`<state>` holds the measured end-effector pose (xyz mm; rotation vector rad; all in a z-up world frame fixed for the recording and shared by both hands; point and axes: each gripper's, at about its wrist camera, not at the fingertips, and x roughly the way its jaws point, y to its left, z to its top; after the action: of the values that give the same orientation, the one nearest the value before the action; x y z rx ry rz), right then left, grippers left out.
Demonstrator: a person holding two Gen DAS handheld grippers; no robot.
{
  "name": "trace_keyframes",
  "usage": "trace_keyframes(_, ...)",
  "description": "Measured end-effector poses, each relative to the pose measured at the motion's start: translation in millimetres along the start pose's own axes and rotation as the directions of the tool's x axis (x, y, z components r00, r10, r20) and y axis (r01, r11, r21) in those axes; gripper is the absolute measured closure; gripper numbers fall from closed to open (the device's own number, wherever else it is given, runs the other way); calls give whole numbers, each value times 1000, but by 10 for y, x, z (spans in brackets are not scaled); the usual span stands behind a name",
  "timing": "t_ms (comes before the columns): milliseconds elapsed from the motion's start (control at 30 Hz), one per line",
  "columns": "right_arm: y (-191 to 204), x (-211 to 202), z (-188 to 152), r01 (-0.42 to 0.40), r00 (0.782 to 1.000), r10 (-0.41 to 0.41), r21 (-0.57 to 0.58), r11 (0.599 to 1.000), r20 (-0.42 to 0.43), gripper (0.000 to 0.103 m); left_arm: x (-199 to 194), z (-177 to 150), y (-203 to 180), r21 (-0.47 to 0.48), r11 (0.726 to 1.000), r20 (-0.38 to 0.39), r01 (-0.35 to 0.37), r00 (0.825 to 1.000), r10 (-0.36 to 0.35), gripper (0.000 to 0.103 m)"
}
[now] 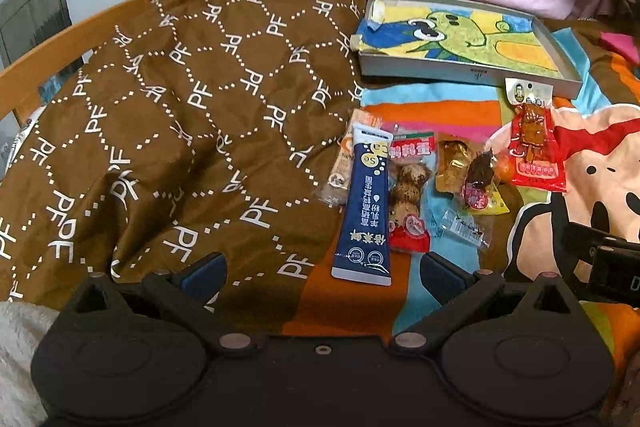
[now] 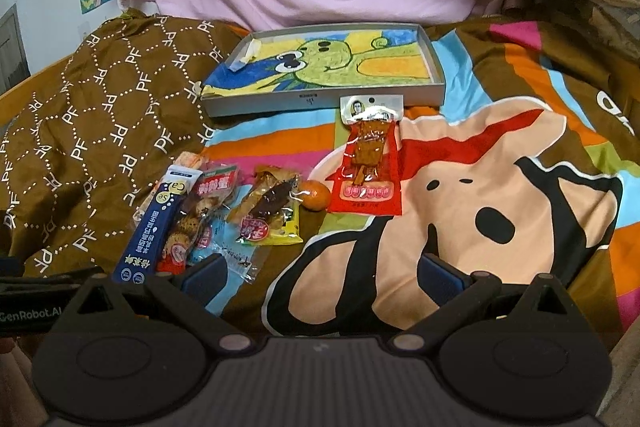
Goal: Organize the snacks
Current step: 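Grasp the blue stick pack with the left tool while the right tool grasps the quail-egg pack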
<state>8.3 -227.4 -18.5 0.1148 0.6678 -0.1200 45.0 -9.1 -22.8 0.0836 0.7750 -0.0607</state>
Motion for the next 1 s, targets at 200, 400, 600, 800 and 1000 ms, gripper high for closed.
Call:
trace_keyframes(200, -49, 79, 102, -65, 998, 65, -4, 998, -25, 0, 138, 153, 91, -26, 998, -49, 49, 998, -50, 1)
trace_keyframes(400, 14, 158, 178, -125, 991, 122, -64, 990, -52, 0, 370, 395, 130, 39, 996, -87, 82, 993, -78, 1)
trace_keyframes(600, 93, 296, 279, -175, 984, 165, -168, 970, -72, 0, 673, 572, 110, 137, 987, -118, 81, 991, -65, 1)
trace_keyframes(800, 222, 507, 326, -193, 981, 178, -253, 948, -80, 0, 964, 660, 153, 71, 988, -173, 140, 977, -126, 1)
trace_keyframes(1000, 493, 621, 241, -237, 971, 221, -348, 907, -87, 0, 1101, 757, 140, 53, 986, -185, 157, 972, -145, 1)
